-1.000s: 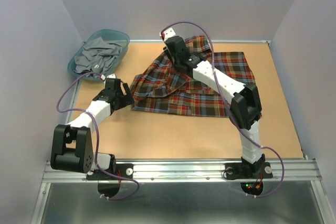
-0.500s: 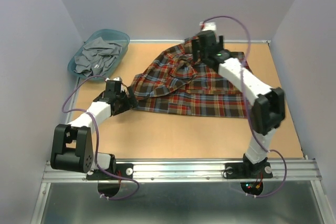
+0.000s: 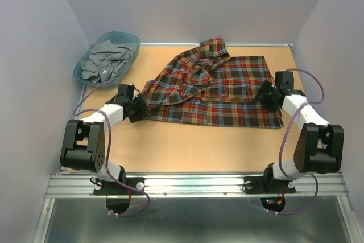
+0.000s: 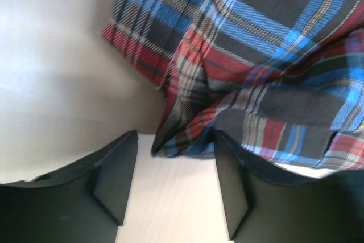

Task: Fold and stack the long sleeve shirts
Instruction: Fold the shirt

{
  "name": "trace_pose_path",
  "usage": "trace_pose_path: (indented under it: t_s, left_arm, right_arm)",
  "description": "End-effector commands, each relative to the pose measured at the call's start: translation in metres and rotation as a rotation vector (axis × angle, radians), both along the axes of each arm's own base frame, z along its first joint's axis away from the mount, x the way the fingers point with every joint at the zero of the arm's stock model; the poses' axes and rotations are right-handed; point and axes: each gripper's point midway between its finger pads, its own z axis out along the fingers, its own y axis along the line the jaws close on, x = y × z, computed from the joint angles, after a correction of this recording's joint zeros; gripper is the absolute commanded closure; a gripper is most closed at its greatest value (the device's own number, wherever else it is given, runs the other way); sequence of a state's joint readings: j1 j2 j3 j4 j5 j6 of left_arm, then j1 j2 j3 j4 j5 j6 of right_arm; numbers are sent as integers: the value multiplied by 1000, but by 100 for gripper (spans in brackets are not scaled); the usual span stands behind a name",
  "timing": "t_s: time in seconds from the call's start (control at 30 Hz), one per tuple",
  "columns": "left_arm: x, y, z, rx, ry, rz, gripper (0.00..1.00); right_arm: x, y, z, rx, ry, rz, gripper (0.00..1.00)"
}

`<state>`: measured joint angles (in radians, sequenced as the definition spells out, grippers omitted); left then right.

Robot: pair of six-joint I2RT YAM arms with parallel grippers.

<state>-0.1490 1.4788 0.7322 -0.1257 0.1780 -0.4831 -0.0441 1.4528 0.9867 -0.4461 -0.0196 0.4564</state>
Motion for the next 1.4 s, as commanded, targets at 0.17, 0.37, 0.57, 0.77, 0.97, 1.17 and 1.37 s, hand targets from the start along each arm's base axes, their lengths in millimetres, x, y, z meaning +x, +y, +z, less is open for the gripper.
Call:
trace_pose_path:
  t_s: [0.17,0.37,0.57,0.77,0.97,1.17,1.37]
  left_arm:
    - [-14,-11,-26,-55,127,10,59]
    - [-26,-2,-37,-13,171,41,84]
    - [-57,9,-39,21,216,75,87]
    - [-78,9,-27,-17,224,125,87]
    - [-74,16,-3,-4,155,177,64]
    - [-47,25,34,48,12,156,18]
    - [-22,49,65,195,-143,134,4]
  right_arm:
    - [-41,-34,-46,253,21,-228,43]
    - [-70,-57,-82,221,102,-399,48]
    - [-91,-59,-98,203,180,-443,48]
    - [-87,-66,-76,158,129,-418,47]
    - [-59,-60,-26,105,28,-264,43]
    - [-7,16,44,-5,-135,74,38]
    - [30,112,79,-52,-210,352,37]
